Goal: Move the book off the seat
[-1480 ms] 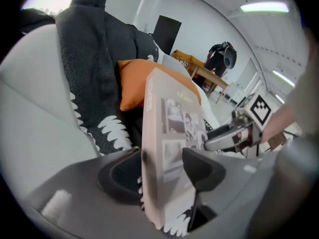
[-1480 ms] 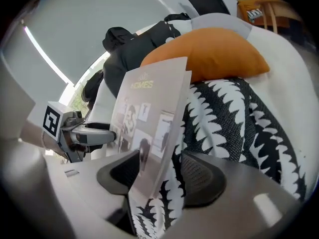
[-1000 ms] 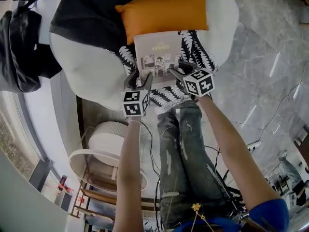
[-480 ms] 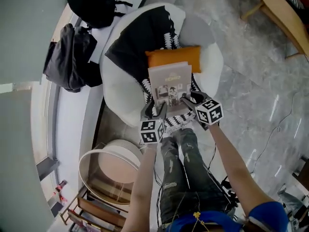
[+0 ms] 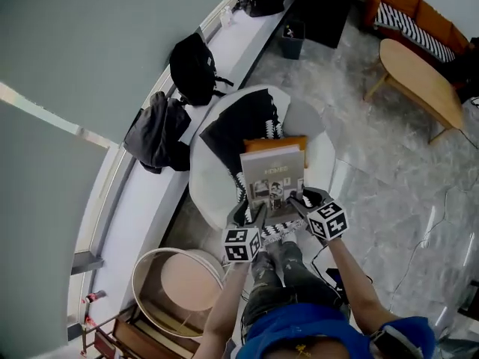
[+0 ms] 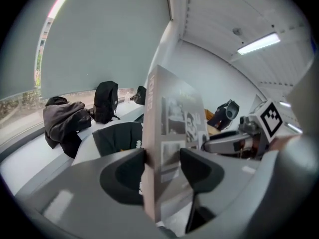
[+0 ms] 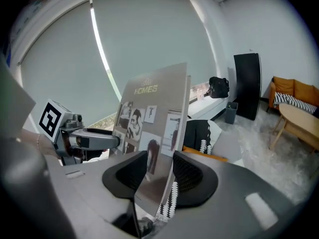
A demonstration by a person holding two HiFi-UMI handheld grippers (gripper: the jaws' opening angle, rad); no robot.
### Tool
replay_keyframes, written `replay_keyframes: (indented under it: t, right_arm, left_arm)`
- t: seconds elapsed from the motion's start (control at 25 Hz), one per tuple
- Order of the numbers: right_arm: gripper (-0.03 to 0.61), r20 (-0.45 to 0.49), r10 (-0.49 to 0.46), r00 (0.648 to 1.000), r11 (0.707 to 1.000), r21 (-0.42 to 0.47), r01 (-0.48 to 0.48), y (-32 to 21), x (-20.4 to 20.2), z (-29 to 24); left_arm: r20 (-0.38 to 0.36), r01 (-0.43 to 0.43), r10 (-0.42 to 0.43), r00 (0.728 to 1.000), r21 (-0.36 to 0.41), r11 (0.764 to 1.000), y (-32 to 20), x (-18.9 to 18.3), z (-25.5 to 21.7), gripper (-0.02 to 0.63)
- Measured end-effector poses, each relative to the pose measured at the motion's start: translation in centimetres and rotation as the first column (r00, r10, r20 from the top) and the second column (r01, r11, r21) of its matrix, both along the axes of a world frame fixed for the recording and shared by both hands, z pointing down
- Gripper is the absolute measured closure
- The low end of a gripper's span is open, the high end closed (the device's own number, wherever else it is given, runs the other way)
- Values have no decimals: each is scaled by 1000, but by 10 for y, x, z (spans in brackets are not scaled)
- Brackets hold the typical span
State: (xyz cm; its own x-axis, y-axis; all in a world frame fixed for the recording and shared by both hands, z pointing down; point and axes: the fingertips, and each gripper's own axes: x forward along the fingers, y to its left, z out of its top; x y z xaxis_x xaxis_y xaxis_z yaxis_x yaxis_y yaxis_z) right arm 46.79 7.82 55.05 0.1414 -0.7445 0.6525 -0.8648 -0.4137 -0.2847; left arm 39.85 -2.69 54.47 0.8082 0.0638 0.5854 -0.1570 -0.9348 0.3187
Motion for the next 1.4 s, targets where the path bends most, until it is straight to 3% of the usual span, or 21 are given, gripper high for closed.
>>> replay_keyframes:
  t: [0.24,0.6,1.4]
  right_arm:
    - [419,-33,-14,999,999,37,15,22,-40,-67]
    - [419,-78,-27,997,999,44,31,43,-77,-124]
    - [419,-116,-34,993,996,75,43,48,-100,-149]
  left_arm:
    - [-13,37,-37,999,25,999,25,-43,-68,391]
    - [-61,73,-75,995,-29,997,46,-83,-119,391]
    - [-95,89,-88,992,1,996,51,-107,-145,394]
